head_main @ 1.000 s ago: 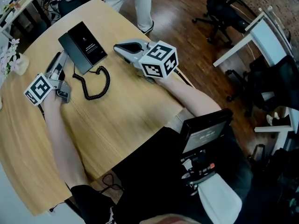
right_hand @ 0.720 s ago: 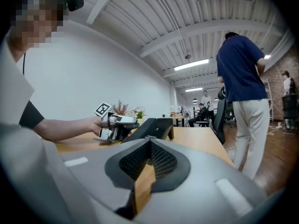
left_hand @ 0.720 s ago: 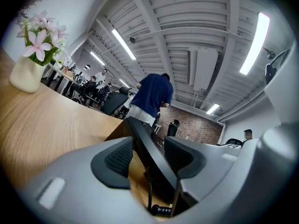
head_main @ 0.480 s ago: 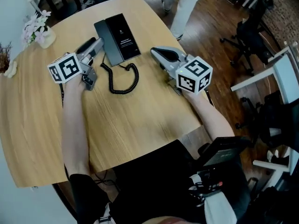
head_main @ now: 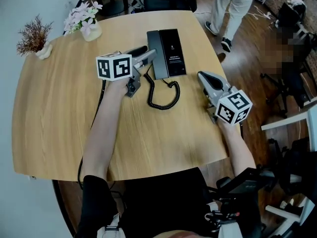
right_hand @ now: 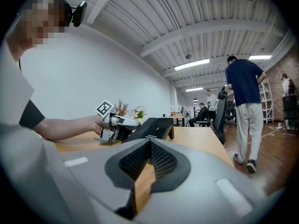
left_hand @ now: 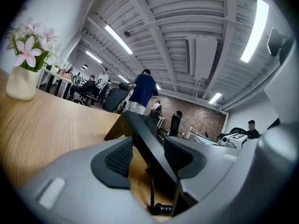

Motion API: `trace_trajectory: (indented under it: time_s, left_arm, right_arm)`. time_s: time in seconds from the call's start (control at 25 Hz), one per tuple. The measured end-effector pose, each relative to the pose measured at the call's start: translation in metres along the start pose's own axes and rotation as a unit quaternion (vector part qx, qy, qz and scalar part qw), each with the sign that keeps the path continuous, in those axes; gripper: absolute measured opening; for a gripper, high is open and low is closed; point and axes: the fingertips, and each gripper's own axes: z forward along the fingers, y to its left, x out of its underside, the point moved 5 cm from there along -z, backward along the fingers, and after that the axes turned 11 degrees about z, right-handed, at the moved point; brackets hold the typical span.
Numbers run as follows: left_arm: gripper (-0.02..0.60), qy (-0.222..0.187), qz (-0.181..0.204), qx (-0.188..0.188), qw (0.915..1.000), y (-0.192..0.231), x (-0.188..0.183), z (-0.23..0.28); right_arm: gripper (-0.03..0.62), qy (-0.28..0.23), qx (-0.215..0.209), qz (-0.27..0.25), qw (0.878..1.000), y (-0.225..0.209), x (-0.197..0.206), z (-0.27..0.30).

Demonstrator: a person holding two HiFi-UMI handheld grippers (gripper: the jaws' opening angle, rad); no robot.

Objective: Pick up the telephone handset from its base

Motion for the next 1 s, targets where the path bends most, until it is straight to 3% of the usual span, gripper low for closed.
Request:
trace_trajectory:
  time_s: [0.16, 0.28, 0.48, 0.6, 1.0]
  left_arm:
    - [0.199, 0.038, 0.007, -0.010, 0.9992, -0.001, 0.006, 0.005]
    - [0.199, 0.054, -0.017, -0.002, 0.9984, 0.003, 0.006, 0.011]
    - [0.162, 0.062, -0.072, 0.011, 0.9954, 0.008, 0.006, 0.009]
    - [0.131, 0.065, -0.081, 0.017, 0.9944, 0.004, 0.006, 0.007]
    - [0.120, 0.051, -0.097, 0.019, 0.9938, 0.003, 0.007, 0.008]
  right_arm:
    - [0.003, 0.002, -0.001, 0.002, 1.000, 0.001, 0.002, 0.000]
    - [0.003, 0.000, -0.001, -0.005, 1.000, 0.002, 0.001, -0.001]
    - [0.003, -0.001, 0.000, -0.026, 1.000, 0.006, 0.000, -0.003]
    - [0.003, 0.000, 0.003, -0.037, 0.999, 0.008, -0.001, -0.004]
    - [0.003, 0.001, 0.014, -0.078, 0.997, 0.011, -0.003, -0.004]
